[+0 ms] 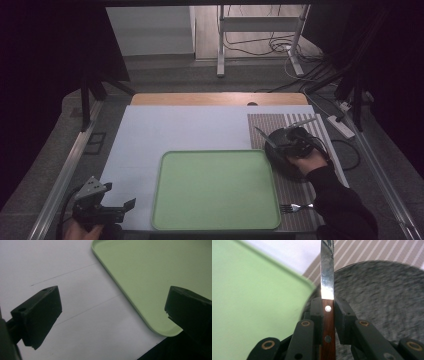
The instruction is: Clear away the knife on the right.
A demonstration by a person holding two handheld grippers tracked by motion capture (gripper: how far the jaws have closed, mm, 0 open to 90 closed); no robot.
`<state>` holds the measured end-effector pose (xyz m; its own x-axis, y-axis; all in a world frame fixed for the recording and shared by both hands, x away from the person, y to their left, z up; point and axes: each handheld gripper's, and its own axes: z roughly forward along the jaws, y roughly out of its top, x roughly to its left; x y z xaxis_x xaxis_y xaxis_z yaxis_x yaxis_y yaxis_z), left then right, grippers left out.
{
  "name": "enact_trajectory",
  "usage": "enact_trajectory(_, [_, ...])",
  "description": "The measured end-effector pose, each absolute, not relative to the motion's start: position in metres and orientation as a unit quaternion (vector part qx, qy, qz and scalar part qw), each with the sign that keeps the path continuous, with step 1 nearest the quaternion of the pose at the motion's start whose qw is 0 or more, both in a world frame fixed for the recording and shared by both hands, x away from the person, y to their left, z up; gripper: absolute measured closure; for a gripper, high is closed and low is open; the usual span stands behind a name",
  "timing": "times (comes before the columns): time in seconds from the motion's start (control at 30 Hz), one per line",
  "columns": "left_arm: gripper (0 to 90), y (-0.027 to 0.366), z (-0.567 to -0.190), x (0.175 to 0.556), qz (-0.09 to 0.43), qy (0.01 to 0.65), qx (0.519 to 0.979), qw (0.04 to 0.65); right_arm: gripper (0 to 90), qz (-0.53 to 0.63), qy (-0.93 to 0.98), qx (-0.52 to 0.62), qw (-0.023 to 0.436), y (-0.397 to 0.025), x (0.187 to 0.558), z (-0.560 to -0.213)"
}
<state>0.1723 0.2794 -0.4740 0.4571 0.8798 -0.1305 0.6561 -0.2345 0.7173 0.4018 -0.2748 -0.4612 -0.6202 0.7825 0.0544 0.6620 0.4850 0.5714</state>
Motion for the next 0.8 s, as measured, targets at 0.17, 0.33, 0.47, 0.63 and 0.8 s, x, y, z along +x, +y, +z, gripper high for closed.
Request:
enact_trajectory(0.17, [1.7, 0.280, -0.474, 0.172, 0.153, 0.498, 0.770, 0.368, 77.5, 0.287, 0.857, 0.414, 0.105, -0.265, 0.382, -0.460])
enact_trajectory(0.33, [1.7, 0.279, -0.474, 0.172, 0.153, 0.497, 0.771, 0.368, 77.5, 0.289, 0.859, 0.410, 0.102, -0.256, 0.362, -0.461])
enact_trajectory(0.47, [1.7, 0.280, -0.474, 0.172, 0.153, 0.497, 0.770, 0.369, 77.5, 0.286, 0.860, 0.411, 0.098, -0.252, 0.349, -0.463])
enact_trajectory(0.63, [1.6, 0.280, -0.474, 0.173, 0.153, 0.496, 0.769, 0.372, 77.5, 0.281, 0.865, 0.404, 0.096, -0.244, 0.333, -0.465])
enact_trajectory(0.8, [1.6, 0.279, -0.474, 0.173, 0.153, 0.495, 0.771, 0.370, 77.5, 0.280, 0.865, 0.406, 0.092, -0.235, 0.319, -0.466])
